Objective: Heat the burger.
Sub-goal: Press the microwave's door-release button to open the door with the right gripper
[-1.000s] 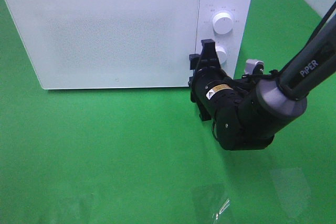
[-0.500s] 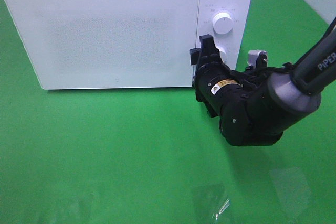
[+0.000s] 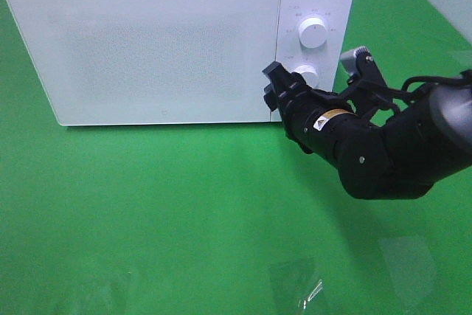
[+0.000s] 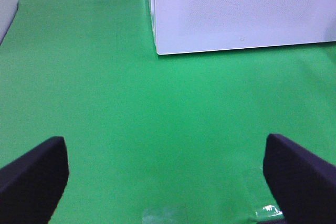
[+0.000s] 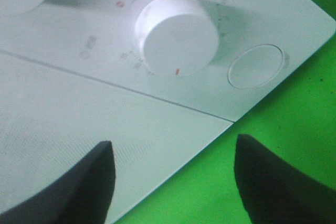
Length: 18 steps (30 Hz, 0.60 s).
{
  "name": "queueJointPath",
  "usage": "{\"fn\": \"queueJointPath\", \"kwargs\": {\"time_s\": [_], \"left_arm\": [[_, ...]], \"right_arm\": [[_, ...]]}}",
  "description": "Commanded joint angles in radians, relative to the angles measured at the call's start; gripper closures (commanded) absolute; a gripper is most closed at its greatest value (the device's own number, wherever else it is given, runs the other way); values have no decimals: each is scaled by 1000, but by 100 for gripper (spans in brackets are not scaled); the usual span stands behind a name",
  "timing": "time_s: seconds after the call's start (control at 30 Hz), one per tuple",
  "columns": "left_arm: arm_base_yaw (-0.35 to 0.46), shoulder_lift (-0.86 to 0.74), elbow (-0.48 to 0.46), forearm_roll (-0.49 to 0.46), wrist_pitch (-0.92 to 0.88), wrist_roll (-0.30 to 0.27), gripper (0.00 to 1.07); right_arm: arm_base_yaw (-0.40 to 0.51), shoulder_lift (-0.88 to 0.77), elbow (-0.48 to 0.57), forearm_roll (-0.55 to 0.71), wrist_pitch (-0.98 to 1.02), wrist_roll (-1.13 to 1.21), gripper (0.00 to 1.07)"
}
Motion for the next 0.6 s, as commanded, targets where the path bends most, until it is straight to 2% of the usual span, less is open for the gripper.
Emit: {"fn": "queueJointPath", "kwargs": {"time_s": [0.03, 0.1, 0.17, 0.2, 0.3, 0.53, 0.6], "left_arm": [[3, -17, 1, 1, -9, -5, 14], [3, -17, 1, 1, -9, -5, 14], [3, -17, 1, 1, -9, -5, 14], [3, -17, 1, 1, -9, -5, 14], [3, -17, 1, 1, -9, -5, 14], [3, -17, 1, 1, -9, -5, 14], [3, -17, 1, 1, -9, -5, 14]], "right_arm": [[-5, -51, 2, -13, 81, -193, 45], [-7, -66, 2, -13, 104, -244, 45], [-7, -139, 2, -27, 196, -488, 45], [-7, -139, 2, -27, 196, -488, 45], [-7, -207, 2, -83, 295, -698, 45], [-20, -295, 2, -146, 469, -841, 45], [-51, -362, -1, -238, 642, -847, 45]]}}
